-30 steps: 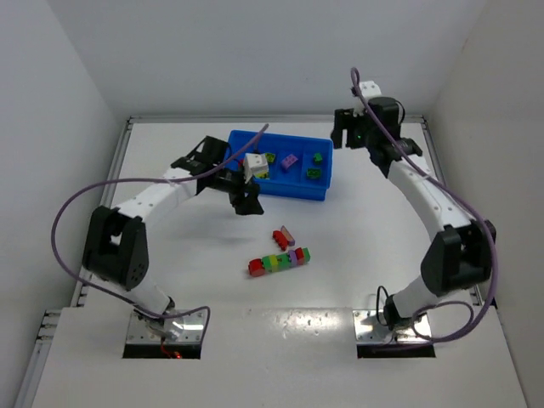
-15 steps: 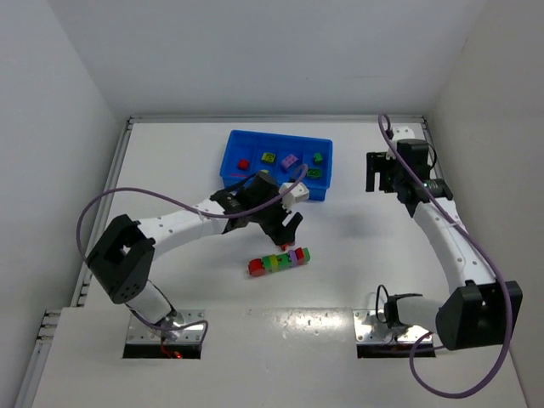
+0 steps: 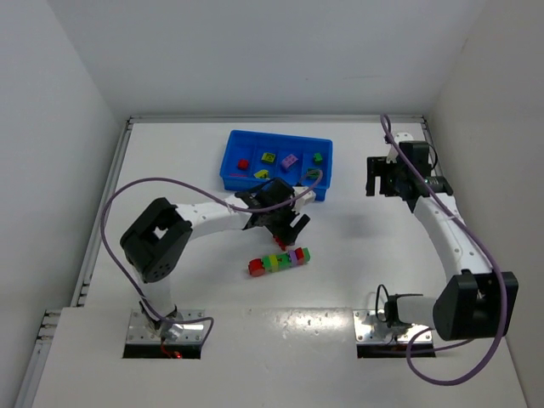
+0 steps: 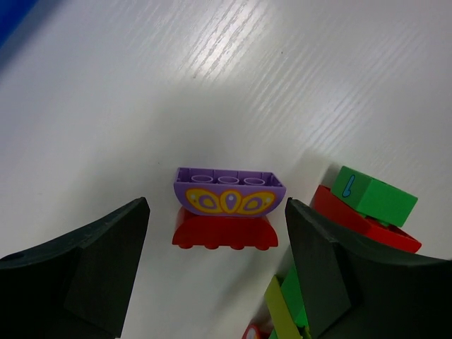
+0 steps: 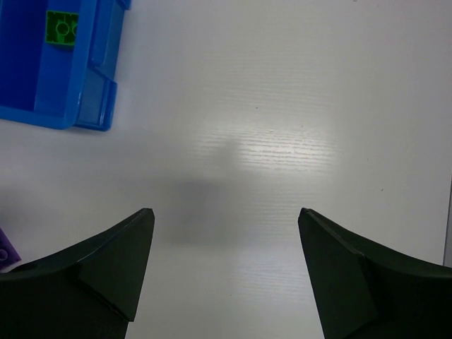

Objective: Sort the legos into containers by color

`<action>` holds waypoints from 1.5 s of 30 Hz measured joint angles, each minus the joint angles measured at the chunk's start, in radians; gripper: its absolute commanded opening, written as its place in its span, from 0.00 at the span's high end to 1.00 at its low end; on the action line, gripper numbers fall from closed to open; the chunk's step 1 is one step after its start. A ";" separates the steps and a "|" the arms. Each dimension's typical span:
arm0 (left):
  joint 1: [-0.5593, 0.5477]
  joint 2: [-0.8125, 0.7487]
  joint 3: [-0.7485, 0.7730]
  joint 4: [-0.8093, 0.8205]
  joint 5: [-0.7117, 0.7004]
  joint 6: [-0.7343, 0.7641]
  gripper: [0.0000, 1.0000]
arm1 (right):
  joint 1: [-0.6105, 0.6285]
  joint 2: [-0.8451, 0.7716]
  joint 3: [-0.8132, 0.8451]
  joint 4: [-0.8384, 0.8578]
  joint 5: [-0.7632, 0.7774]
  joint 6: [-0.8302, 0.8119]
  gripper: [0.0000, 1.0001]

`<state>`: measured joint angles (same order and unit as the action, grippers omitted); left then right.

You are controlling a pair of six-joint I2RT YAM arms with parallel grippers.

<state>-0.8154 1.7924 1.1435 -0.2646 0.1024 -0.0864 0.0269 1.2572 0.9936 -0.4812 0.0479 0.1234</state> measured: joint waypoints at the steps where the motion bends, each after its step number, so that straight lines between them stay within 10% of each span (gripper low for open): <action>1: -0.002 0.005 0.006 -0.001 -0.001 0.000 0.16 | -0.003 0.007 0.000 -0.003 -0.005 0.000 0.17; 19: -0.018 0.041 0.035 -0.055 0.009 0.032 0.19 | -0.077 0.074 0.017 -0.023 -0.077 0.002 0.17; 38: -0.015 0.101 0.068 -0.062 0.031 0.071 0.82 | -0.105 0.093 0.023 -0.023 -0.123 0.005 0.17; 45: 0.005 0.106 0.067 -0.031 0.072 0.087 0.89 | -0.106 0.093 0.023 -0.026 -0.198 0.008 0.20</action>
<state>-0.8101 1.8984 1.2106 -0.2951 0.1741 0.0010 -0.0788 1.3502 1.0164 -0.5068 -0.1497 0.1310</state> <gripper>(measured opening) 0.653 0.798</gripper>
